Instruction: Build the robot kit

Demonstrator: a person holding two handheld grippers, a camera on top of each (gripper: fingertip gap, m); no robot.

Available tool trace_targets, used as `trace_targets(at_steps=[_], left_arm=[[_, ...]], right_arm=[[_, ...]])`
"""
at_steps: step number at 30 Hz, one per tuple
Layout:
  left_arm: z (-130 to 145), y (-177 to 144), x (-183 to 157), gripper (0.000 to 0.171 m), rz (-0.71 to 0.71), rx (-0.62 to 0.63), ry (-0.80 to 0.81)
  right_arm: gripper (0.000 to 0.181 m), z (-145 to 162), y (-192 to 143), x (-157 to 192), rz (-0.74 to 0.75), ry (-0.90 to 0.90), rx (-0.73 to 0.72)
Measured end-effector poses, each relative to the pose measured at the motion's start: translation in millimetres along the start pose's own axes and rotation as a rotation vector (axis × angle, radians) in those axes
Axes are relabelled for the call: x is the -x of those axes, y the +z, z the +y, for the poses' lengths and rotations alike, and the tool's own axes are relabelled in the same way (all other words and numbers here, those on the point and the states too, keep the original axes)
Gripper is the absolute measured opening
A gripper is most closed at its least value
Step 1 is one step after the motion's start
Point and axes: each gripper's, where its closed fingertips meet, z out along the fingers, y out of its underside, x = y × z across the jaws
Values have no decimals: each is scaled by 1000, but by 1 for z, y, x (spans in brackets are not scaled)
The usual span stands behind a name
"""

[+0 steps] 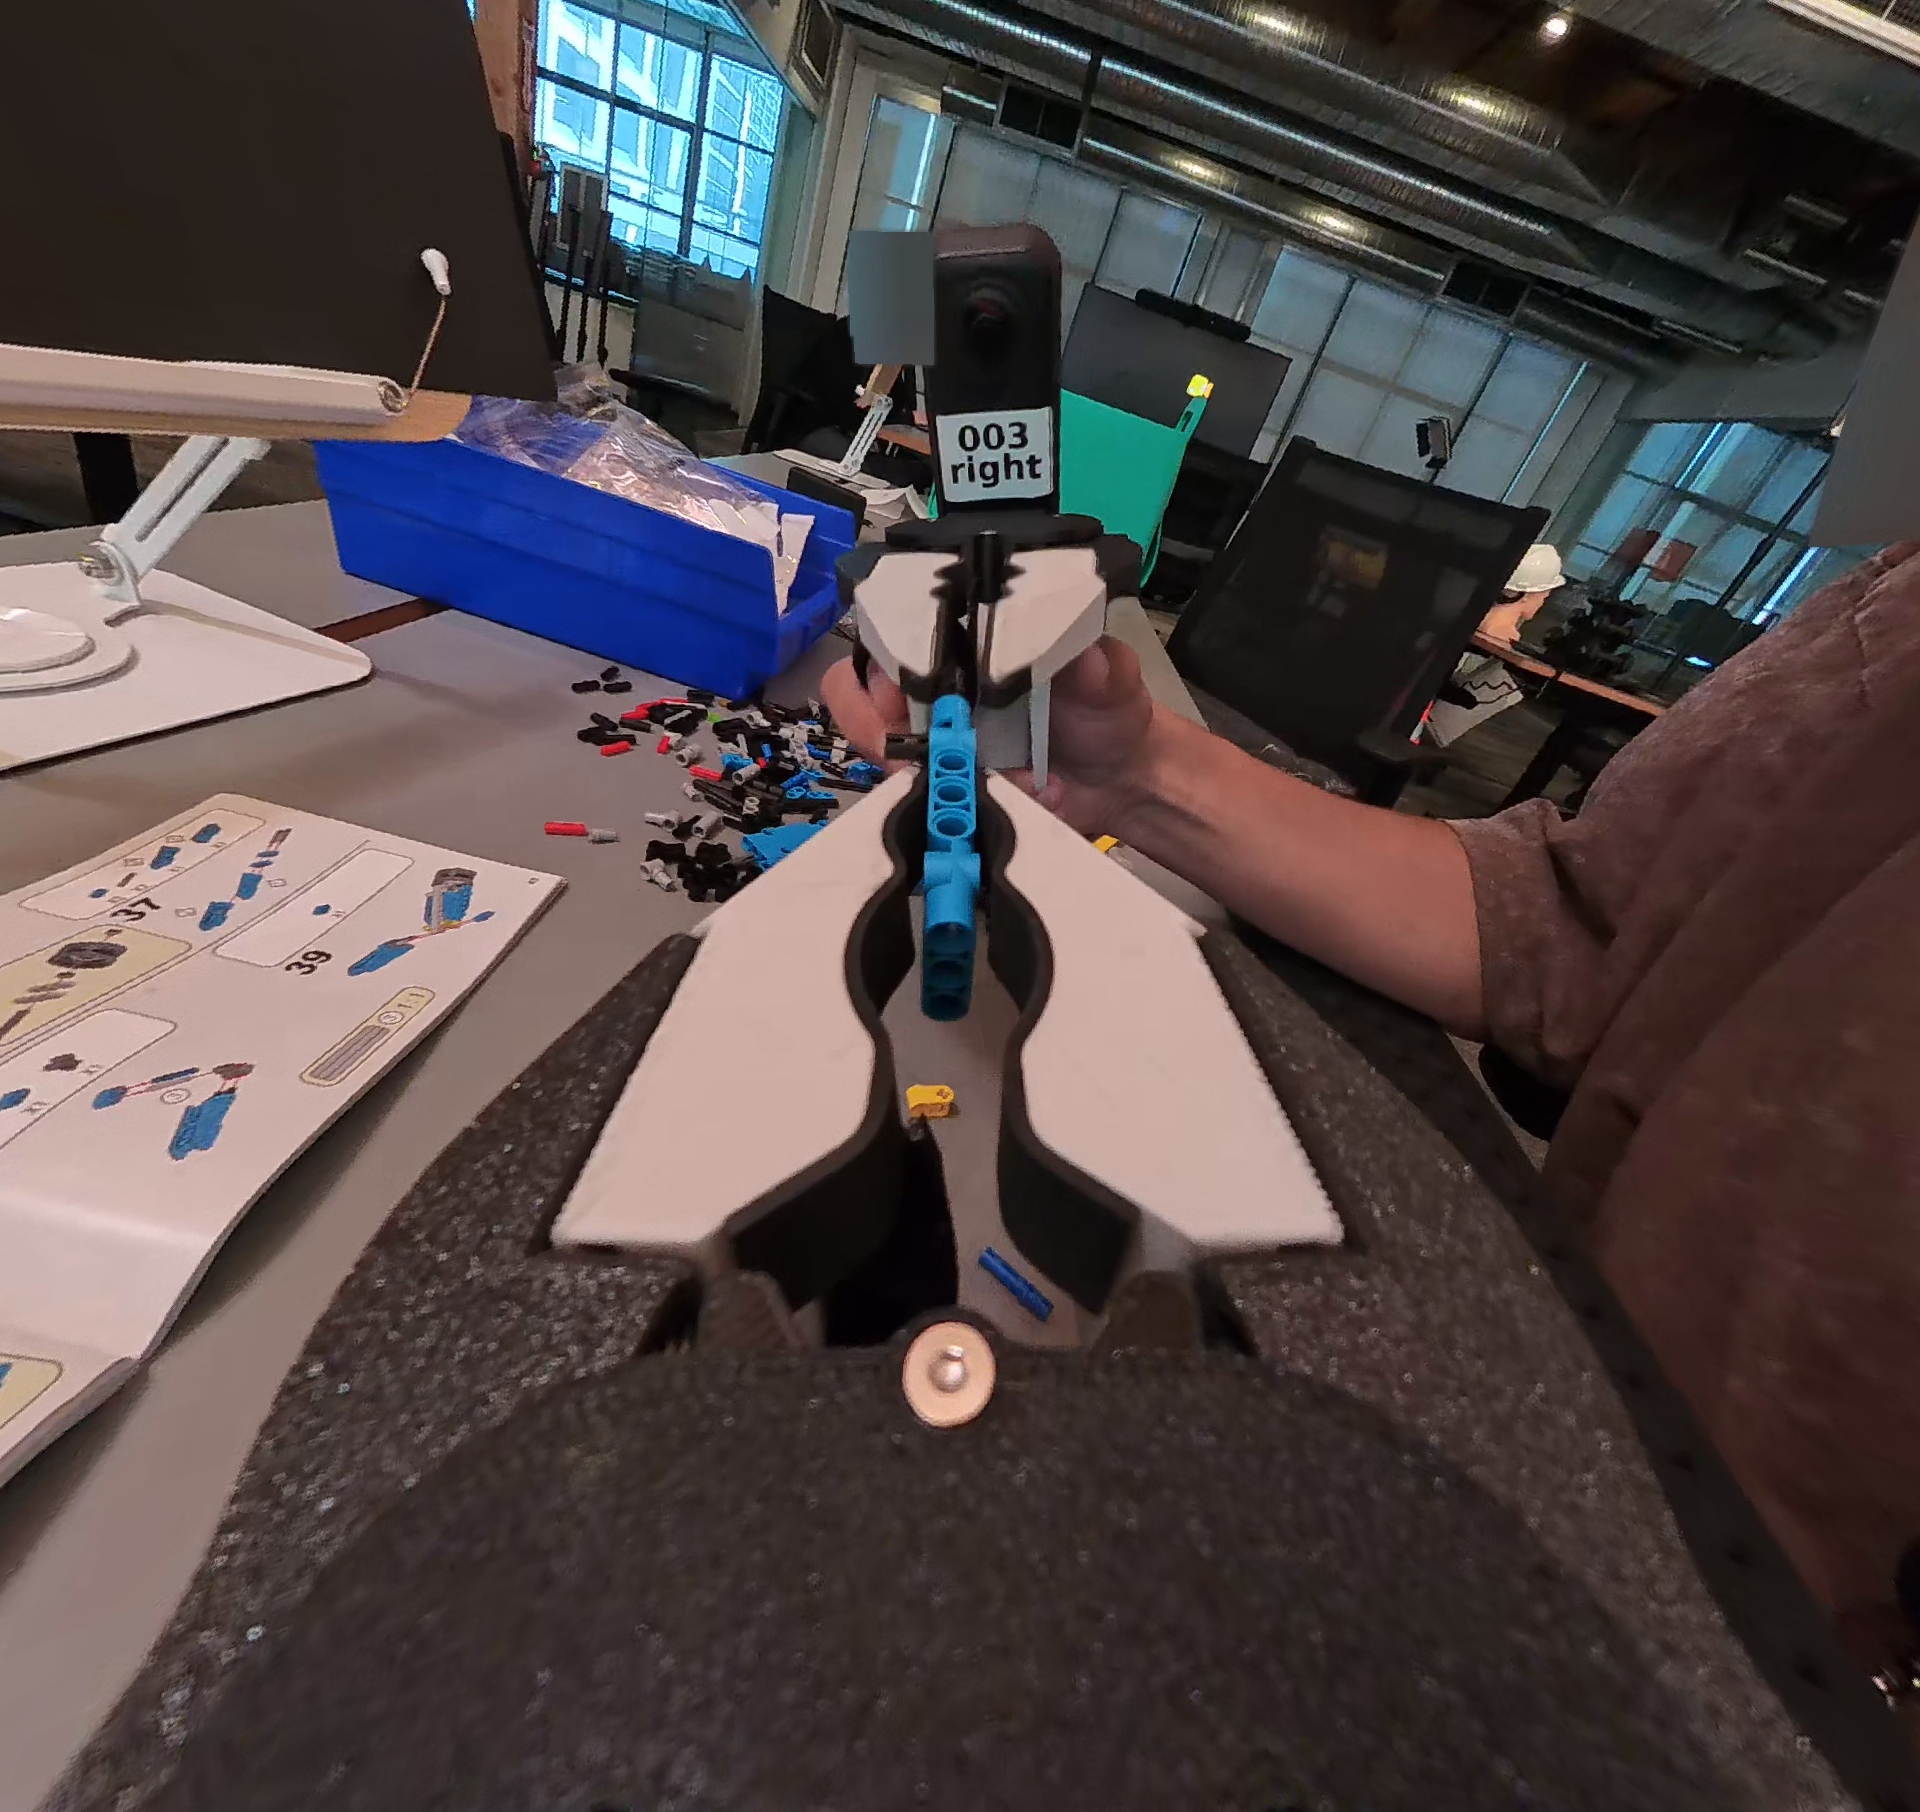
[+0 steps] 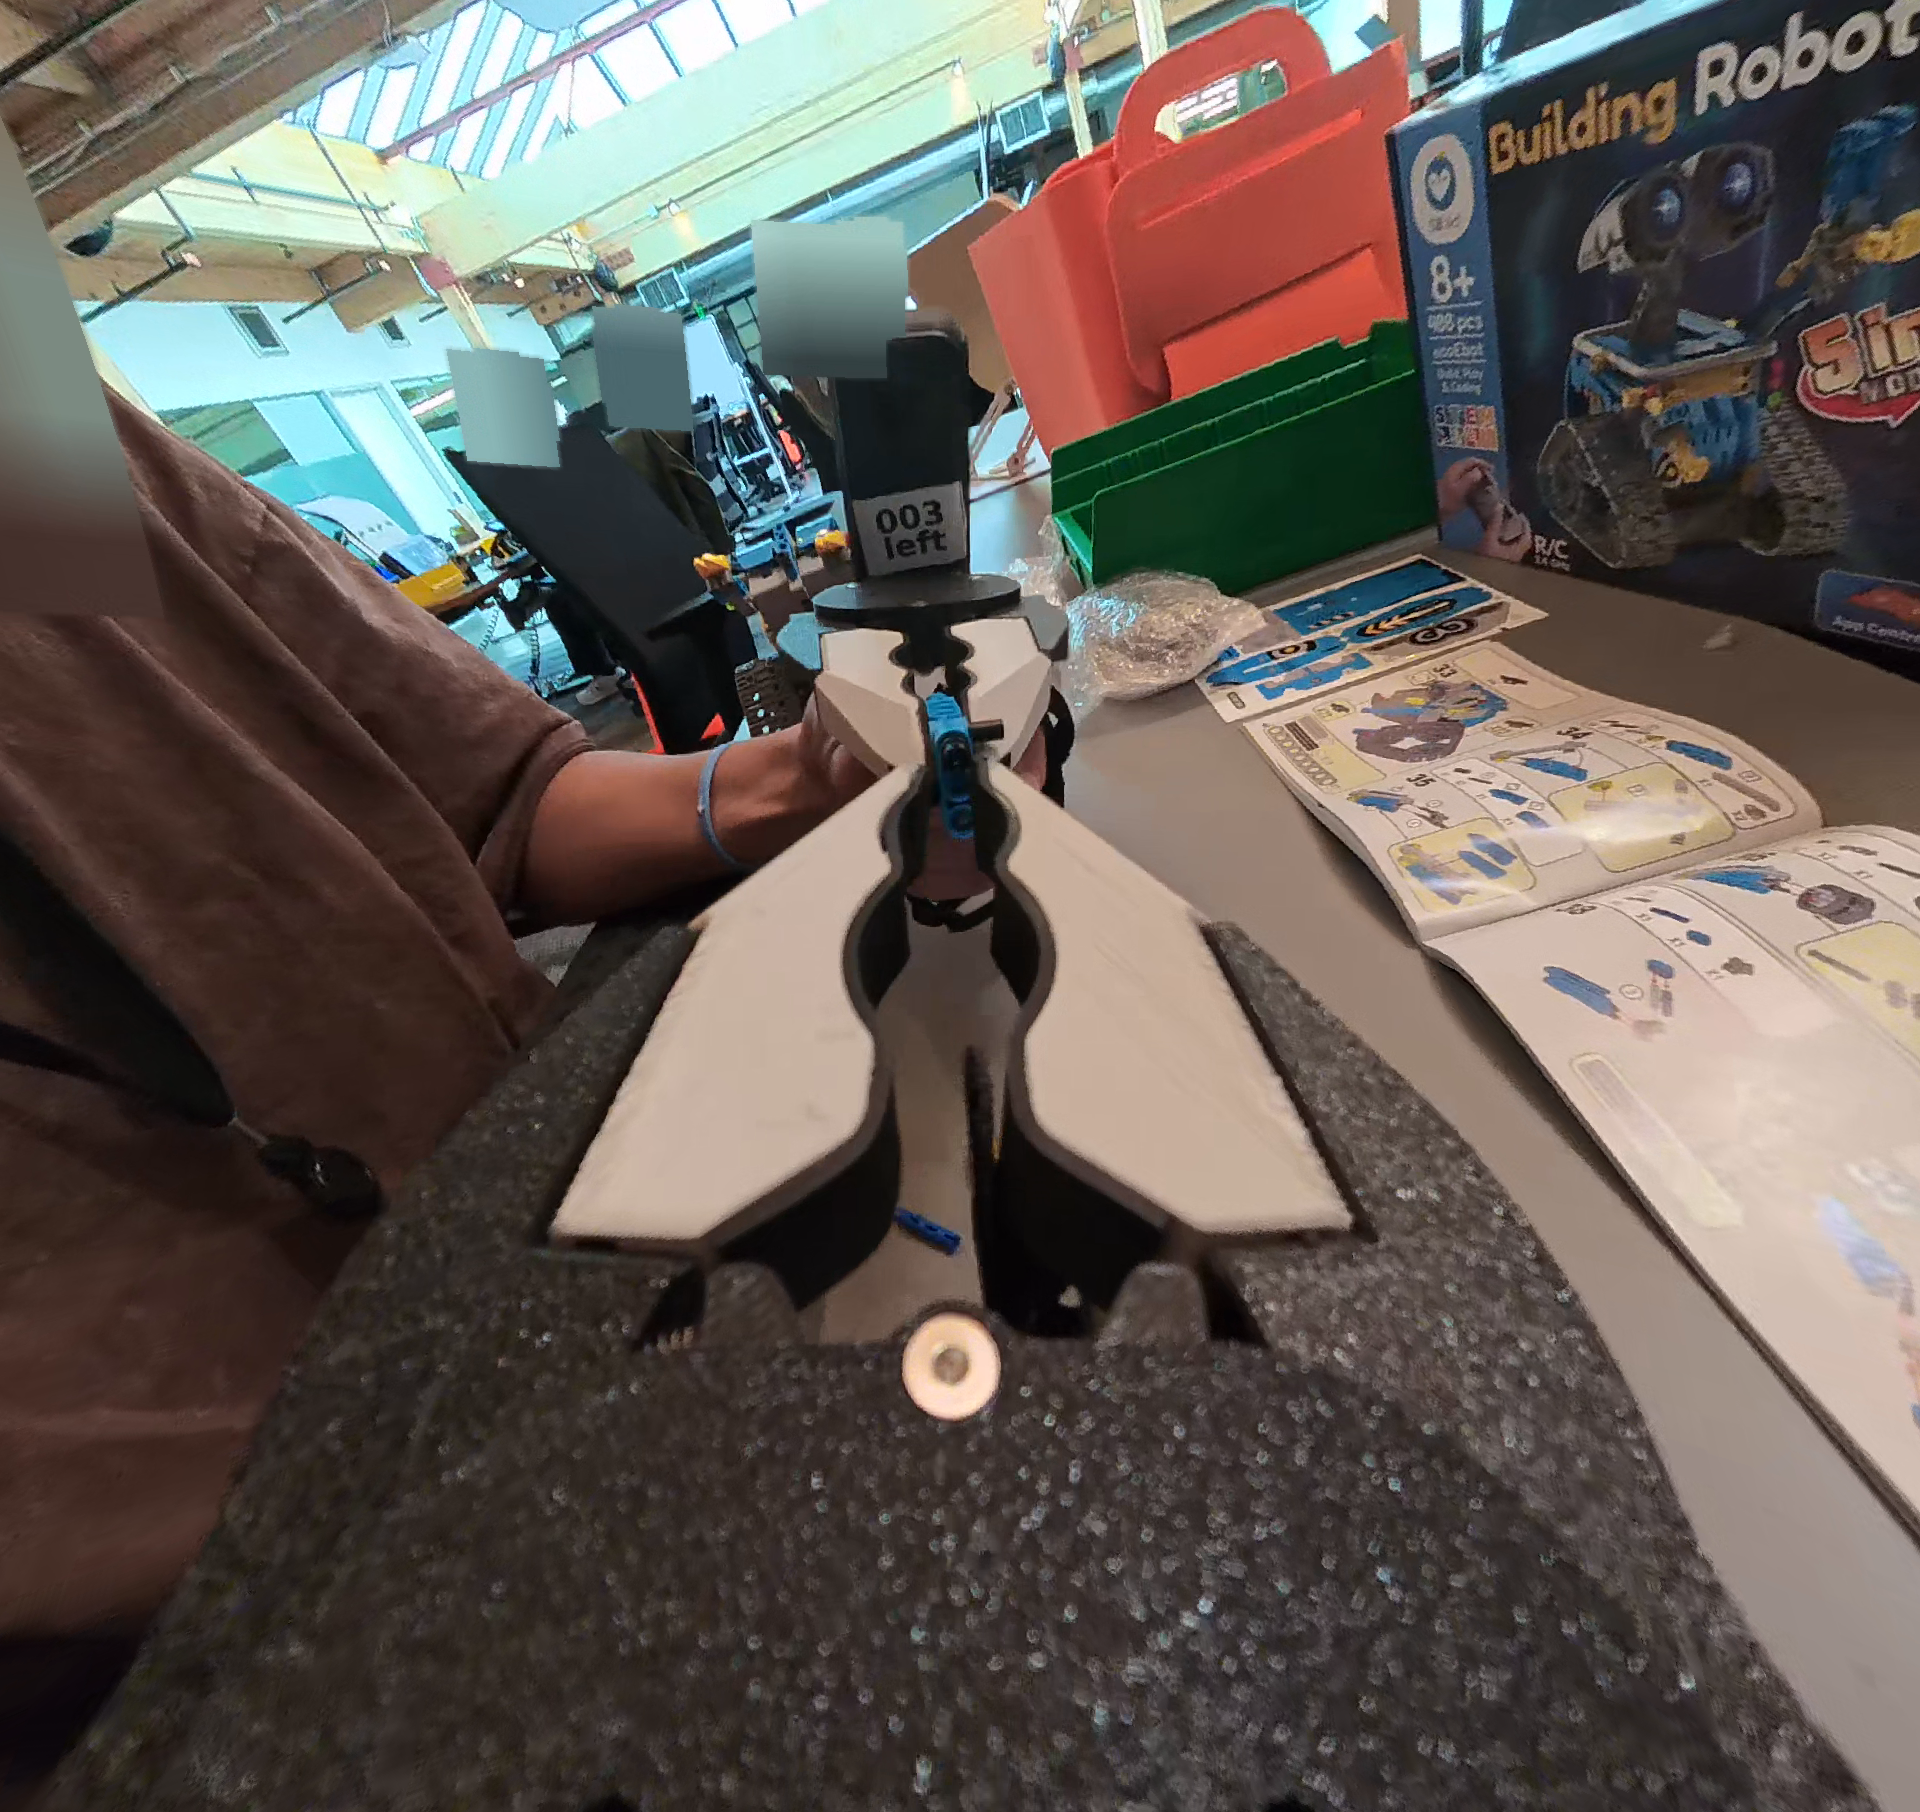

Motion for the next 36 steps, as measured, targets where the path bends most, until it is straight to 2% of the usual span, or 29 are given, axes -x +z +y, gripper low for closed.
trace_targets(at_steps=[9, 15, 20, 24, 26, 29, 32, 36], left_arm=[[7, 3, -2, 6, -9, 47, 39], [5, 3, -7, 5, 4, 29, 33], [6, 3, -5, 5, -22, 48, 61], [6, 1, 2, 6, -46, 58, 56], [10, -4, 16, 5, -106, 86, 42], [20, -13, 45, 6, -239, 144, 22], [30, -18, 63, 5, -313, 188, -10], [40, -22, 74, 6, -356, 219, -61]], right_arm=[[5, 3, 2, 0, -7, 10, 11], [4, 5, 6, 6, -57, 15, -3], [4, 5, 6, 5, -37, 11, 12], [6, 2, 7, -3, 33, -33, -10], [14, -1, 4, -14, 91, -23, -27], [16, 1, -7, -37, 195, 9, -28], [15, 13, -16, -62, 325, 17, 30], [15, 29, -17, -75, 364, 45, 98]])
